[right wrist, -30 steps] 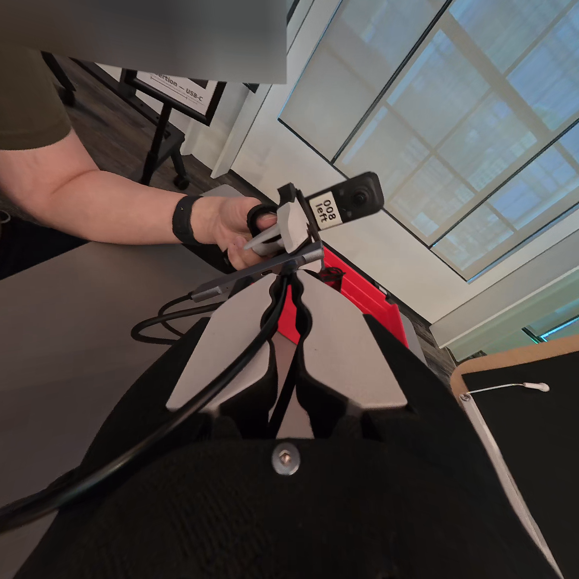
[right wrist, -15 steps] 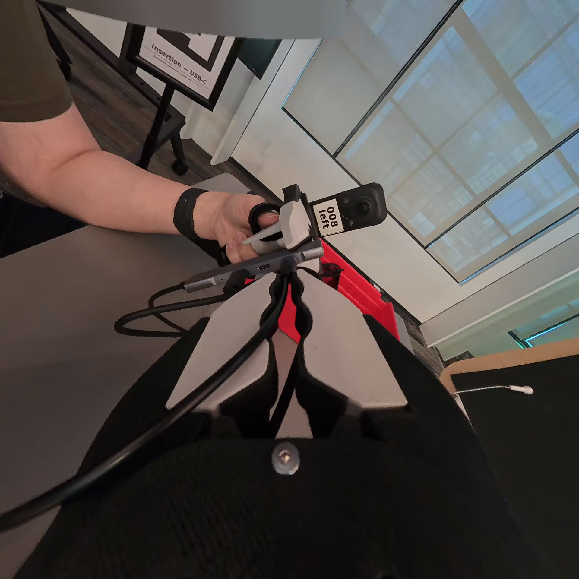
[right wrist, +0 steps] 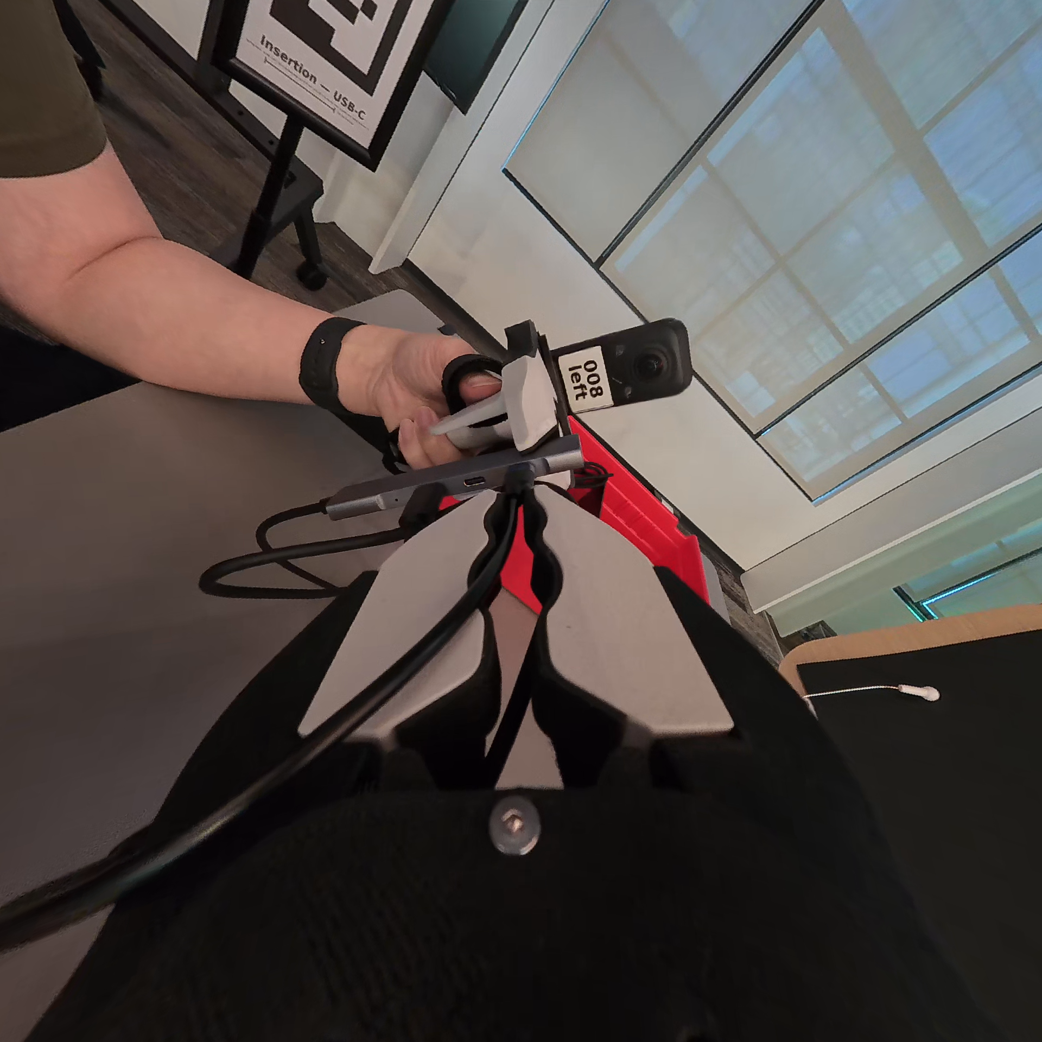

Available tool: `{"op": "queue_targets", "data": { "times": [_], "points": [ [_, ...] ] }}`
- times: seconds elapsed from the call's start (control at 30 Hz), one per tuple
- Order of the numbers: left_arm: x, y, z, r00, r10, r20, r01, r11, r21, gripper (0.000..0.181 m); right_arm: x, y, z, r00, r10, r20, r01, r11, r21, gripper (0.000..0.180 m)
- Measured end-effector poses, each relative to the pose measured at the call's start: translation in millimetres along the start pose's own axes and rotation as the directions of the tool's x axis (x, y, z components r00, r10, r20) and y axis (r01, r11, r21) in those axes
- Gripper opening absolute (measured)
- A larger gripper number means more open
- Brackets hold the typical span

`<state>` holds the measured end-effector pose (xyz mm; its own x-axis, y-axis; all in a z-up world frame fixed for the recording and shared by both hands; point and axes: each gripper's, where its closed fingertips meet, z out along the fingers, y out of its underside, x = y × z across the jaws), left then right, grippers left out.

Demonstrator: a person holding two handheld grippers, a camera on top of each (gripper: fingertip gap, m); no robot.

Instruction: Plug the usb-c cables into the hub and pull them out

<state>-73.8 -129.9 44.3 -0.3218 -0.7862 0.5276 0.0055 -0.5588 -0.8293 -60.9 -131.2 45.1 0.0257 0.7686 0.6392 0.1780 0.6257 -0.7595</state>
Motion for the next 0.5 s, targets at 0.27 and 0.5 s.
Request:
{"op": "queue_targets", "data": {
  "times": [0.27, 0.5],
  "points": [
    [-8.1, -13.6, -5.8, 0.997, -0.019, 0.075, 0.014, 0.997, 0.074, 0.009, 26.4, 6.8, -17.4, 0.992, -0.006, -0.129, -0.008, 0.994, -0.107, 0.021],
    [-14.0, -17.6, 0.8, 0.99, 0.009, 0.141, -0.027, 0.992, 0.121, 0.009, 59.7, -29.6, -53.8, 0.941, -0.045, -0.336, 0.05, 0.999, 0.005, 0.026]
  ]
}}
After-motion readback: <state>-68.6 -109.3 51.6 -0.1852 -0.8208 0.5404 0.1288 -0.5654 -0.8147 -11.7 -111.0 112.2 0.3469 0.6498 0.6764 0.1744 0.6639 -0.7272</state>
